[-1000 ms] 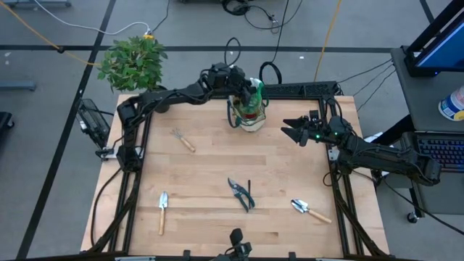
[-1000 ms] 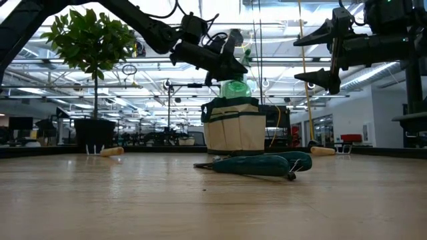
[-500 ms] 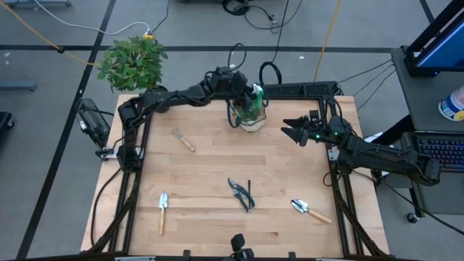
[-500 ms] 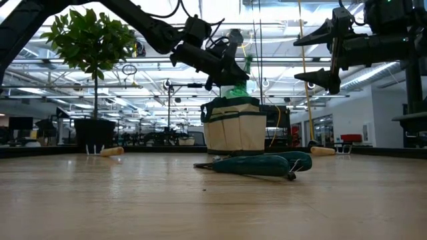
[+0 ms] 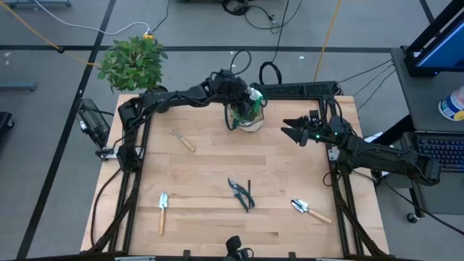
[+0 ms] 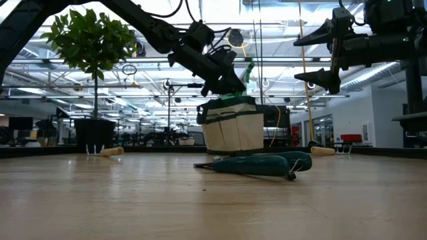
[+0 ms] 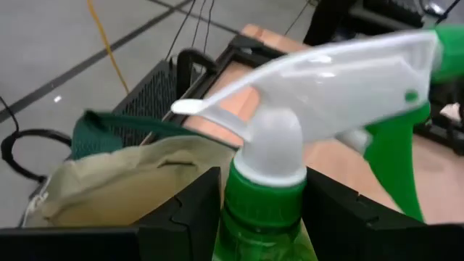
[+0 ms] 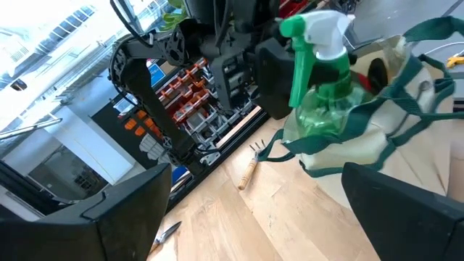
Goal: Pick & Place Garden tools in Gardening bag
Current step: Put the spray bottle into the gardening bag, then put the left trowel into the gardening bag
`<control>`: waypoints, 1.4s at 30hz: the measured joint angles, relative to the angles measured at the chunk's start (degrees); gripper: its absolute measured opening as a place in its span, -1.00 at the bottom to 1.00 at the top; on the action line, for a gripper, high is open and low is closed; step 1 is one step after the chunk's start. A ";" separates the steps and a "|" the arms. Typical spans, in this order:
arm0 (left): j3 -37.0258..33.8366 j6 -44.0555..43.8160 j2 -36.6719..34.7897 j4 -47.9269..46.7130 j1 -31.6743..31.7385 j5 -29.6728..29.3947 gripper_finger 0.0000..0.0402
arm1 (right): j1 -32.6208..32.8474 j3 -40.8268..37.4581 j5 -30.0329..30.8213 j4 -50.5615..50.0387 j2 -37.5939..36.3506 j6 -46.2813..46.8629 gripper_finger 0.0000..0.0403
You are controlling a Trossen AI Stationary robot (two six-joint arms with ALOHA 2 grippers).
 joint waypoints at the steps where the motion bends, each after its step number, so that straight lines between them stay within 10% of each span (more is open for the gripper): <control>1: 0.00 0.16 0.00 -0.54 0.05 0.03 -0.10 | 0.01 0.00 0.00 0.00 0.00 0.00 0.95; 42: 0.02 4.64 -8.71 -6.66 -2.22 3.45 0.05 | 0.01 0.00 0.00 0.00 0.00 0.00 0.95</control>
